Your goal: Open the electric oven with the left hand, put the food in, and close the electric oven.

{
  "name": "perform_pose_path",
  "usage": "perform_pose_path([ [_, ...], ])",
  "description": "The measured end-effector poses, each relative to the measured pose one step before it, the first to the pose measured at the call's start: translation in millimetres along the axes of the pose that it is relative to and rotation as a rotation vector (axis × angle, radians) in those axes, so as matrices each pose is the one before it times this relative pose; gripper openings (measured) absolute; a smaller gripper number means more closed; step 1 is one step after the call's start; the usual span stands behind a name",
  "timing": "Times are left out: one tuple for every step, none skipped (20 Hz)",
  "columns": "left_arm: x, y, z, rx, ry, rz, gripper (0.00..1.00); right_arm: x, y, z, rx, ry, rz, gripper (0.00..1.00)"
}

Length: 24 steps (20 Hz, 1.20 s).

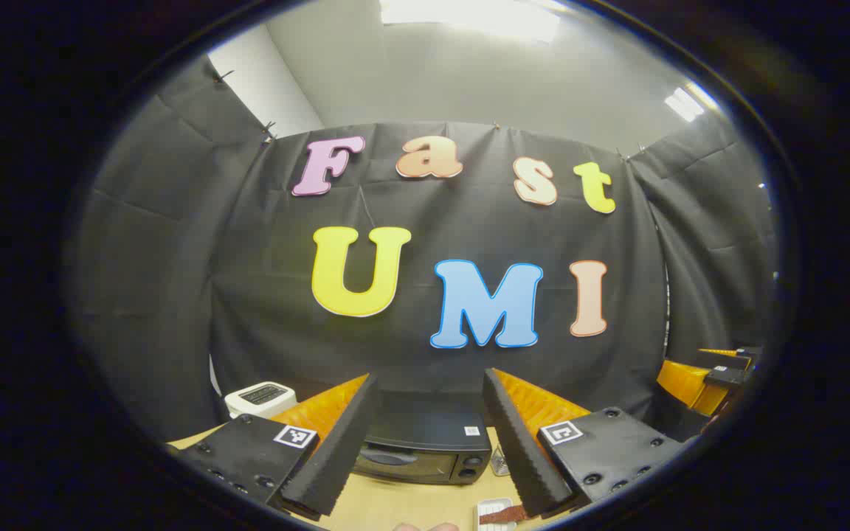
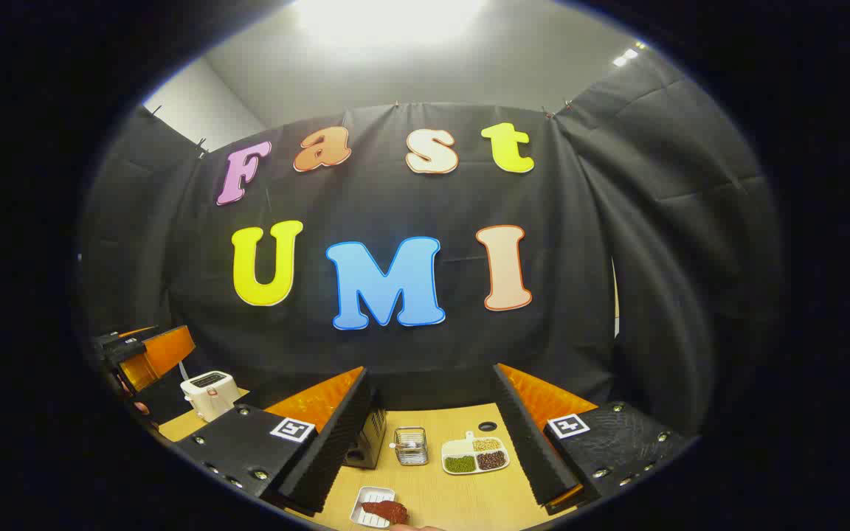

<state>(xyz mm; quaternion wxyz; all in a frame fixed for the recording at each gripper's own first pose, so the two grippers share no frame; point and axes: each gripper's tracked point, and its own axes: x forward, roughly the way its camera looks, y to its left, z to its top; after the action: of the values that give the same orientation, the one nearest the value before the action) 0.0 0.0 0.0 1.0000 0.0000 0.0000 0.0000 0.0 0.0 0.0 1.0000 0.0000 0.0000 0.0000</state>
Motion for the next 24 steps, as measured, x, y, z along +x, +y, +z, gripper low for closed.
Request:
perform_pose_path([
  [0.78,-1.48,-1.82,0.01133,0.00288,0.00395,0.97,2.83,0.00,-0.77,0.00685,0.00604,0.01035,0.99],
  [0.35,-1.87,-2.83,0.00796,0.00562,0.00457,0.97,0.87,-1.55,-5.13,-0.00112,0.00848,0.00820,0.99],
  [-0.44,-0.58,1.29,0.00371,-0.00294,0.00589,0.97,1.47,-1.11,-1.66,-0.00749,0.00442,0.00675,0.99],
  [-1.33,0.44,1.10,0.00096,-0.00810,0.00507,0.97,0.88,-1.60,-0.03,-0.00851,0.00017,0.00363,0.99],
  [-0.78,0.49,0.47,-0.00130,-0.00247,0.00261,0.97,0.50,0.07,0.01,-0.00643,0.00493,0.00210,0.99],
  [-0.90,0.13,0.73,-0.00459,-0.00224,0.00236,0.97,-0.56,0.64,-1.26,-0.00065,-0.00122,0.00154,0.99],
  [-0.75,1.27,1.27,-0.00483,-0.00070,0.00086,0.97,0.09,2.10,1.30,0.00267,-0.00086,-0.00040,0.99],
  [-1.85,1.04,-0.32,-0.00817,-0.00430,-0.00435,0.97,-0.88,2.67,-0.62,0.00200,-0.00058,0.00020,0.99],
  [0.19,0.70,2.91,-0.00622,-0.00807,-0.01233,0.97,0.10,2.08,0.15,0.00160,-0.00290,-0.00706,0.99],
  [-0.39,3.46,-1.97,0.00044,0.01122,-0.01042,0.98,-0.85,2.06,-1.55,0.00639,0.00994,-0.00645,0.99],
  [-1.42,5.16,1.93,0.00315,-0.01146,-0.00757,0.98,-2.82,6.44,-0.37,0.01119,-0.00199,0.00657,0.99],
  [0.18,6.53,3.15,0.00351,-0.02056,0.00043,0.98,-2.71,4.51,2.67,0.00799,-0.00948,0.00577,0.99],
  [1.55,4.53,-3.29,0.00098,0.00809,-0.00494,0.97,-1.23,1.37,0.10,0.00135,-0.00220,-0.00669,0.99],
  [1.61,2.77,-8.92,-0.00432,0.01871,-0.00959,0.97,-1.06,-2.36,-4.83,0.00197,0.00674,-0.01348,0.99],
  [2.19,4.57,-4.42,-0.00507,0.00887,-0.00459,0.98,-1.07,0.29,-3.13,0.01022,0.00331,-0.00755,0.99],
  [3.89,4.66,-4.13,-0.00253,0.00741,-0.00130,0.98,1.88,2.10,-1.36,0.01224,0.00363,-0.00750,0.99],
  [4.29,4.09,-4.44,-0.00226,0.01141,-0.00122,0.97,0.86,0.25,-4.30,0.01038,0.00818,-0.00690,0.99],
  [4.53,4.51,-6.33,-0.00247,0.01206,0.00293,0.97,1.83,-0.43,-3.08,0.00726,0.01061,-0.00892,0.99],
  [4.95,4.83,-6.81,-0.00260,0.01400,0.00621,0.98,2.59,0.81,-1.99,0.00387,0.00578,-0.00345,0.99],
  [9.46,0.06,-8.70,-0.00772,0.01863,-0.00788,0.94,1.54,-0.60,0.02,-0.00095,0.00026,-0.00692,0.99],
  [8.75,-1.54,-11.51,-0.01273,0.03022,-0.01580,0.96,0.59,-1.22,1.19,-0.00508,-0.00087,-0.00745,0.99],
  [9.91,0.14,-13.76,-0.01477,0.03162,-0.01164,0.98,1.53,-0.49,0.72,-0.00578,0.00011,-0.00617,0.99],
  [10.28,0.63,-14.42,-0.01034,0.03233,-0.01097,0.95,1.87,-0.69,-0.99,-0.00500,0.00269,-0.00142,0.99],
  [11.17,3.36,-15.37,-0.00306,0.03212,-0.00622,0.92,3.07,2.17,-2.49,-0.00669,0.00578,0.00292,0.99],
])
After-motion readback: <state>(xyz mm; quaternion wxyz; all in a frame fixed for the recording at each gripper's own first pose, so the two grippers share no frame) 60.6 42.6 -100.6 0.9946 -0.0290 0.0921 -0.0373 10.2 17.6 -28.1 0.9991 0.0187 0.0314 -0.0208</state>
